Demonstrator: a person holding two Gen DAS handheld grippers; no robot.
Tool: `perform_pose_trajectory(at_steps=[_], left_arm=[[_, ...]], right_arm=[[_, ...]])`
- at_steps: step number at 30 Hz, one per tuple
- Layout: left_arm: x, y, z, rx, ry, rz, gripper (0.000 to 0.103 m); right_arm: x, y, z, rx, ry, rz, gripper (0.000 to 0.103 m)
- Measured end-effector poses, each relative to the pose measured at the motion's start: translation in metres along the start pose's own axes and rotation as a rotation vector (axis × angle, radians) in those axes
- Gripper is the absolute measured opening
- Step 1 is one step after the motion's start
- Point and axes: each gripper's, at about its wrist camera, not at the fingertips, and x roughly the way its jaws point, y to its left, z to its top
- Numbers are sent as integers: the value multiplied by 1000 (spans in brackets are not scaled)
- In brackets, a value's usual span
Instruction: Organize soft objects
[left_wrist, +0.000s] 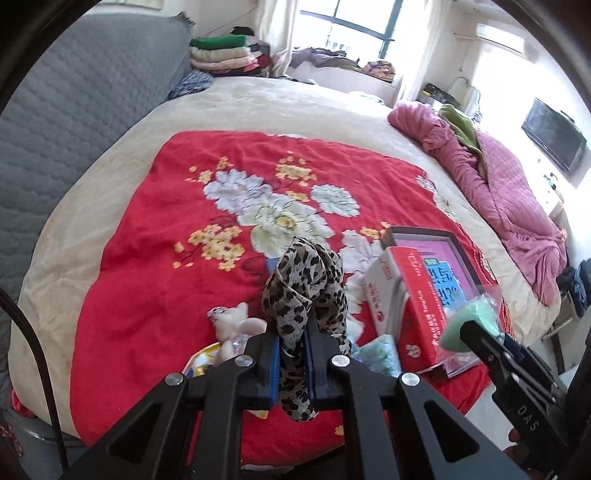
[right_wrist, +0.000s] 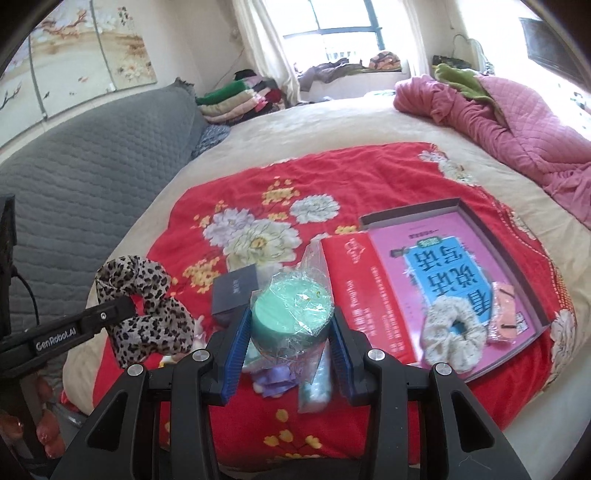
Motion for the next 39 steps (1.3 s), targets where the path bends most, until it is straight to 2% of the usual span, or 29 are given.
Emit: perform_pose_trajectory(at_steps=[8,14,25,31,39], left_arm=[[-1,-52,7,73,-10,-52,11],[7,-98,9,135,8,-112,11],[25,-174,3,264,45,-153,11],[38,-208,-2,326,71,-168,11],[56,-236,-3,361,104,-202,11]], right_arm=[[-21,-35,15,27,-71,-66,43],[-35,-78,23,101,-103,-91,43],[-58,-140,26,142,-149,-184,43],[-65,-161,26,163,-166,-204,43],[-68,-179,26,177,-193,-253,43]])
